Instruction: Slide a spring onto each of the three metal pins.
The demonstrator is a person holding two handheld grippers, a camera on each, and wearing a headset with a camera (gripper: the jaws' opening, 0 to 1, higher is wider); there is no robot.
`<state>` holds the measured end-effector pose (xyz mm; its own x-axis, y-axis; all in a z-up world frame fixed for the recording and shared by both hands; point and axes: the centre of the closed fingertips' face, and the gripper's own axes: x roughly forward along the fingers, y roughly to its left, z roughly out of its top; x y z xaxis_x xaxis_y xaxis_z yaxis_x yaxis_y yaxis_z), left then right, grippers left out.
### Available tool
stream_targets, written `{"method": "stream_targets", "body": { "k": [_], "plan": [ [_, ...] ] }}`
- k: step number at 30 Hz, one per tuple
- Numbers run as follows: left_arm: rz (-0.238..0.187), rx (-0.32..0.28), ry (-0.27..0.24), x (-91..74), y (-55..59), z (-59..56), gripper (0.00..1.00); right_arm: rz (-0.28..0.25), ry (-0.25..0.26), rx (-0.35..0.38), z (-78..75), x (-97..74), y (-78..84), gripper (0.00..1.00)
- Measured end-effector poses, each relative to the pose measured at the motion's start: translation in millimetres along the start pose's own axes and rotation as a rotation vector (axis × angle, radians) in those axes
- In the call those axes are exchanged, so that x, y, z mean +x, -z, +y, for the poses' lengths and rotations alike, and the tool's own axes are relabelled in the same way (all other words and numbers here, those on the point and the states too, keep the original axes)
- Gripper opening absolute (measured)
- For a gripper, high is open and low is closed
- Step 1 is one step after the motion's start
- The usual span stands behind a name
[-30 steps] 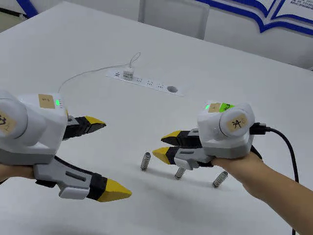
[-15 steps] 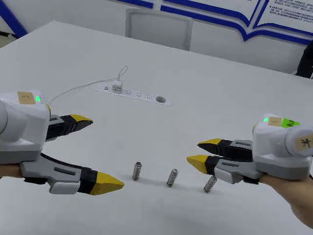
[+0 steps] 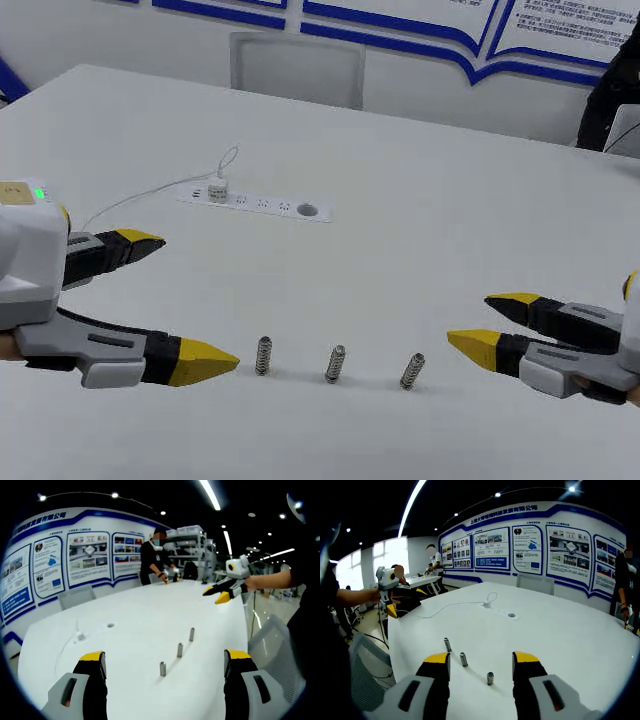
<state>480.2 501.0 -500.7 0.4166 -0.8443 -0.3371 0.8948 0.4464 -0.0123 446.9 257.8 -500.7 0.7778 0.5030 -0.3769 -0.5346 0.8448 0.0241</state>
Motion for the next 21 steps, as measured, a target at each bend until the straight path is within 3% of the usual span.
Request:
{"method": "stream_targets", "body": {
  "k": [3, 6, 11, 21],
  "plan": [
    [-0.003, -0.005, 0.0, -0.7, -1.1, -0.2, 1.0, -0.024, -0.004, 0.006, 1.9, -7.3, -2.8, 0.58],
    [0.004, -0.01, 0.006, -1.0, -0.2, -2.0, 1.0, -0.009, 0.0, 0.013, 2.6, -10.3, 1.0, 0.67],
    [0.007, -0.005, 0.01, -1.9, -1.0, -5.0, 1.0, 0.024, -0.004, -0.019, 6.8, -13.6, 9.3, 0.74],
    [0.008, 0.006, 0.011, -4.9, -2.6, -6.4, 1.0, 0.025, 0.013, -0.039, 3.7, -15.0, 10.2, 0.81]
  ]
}}
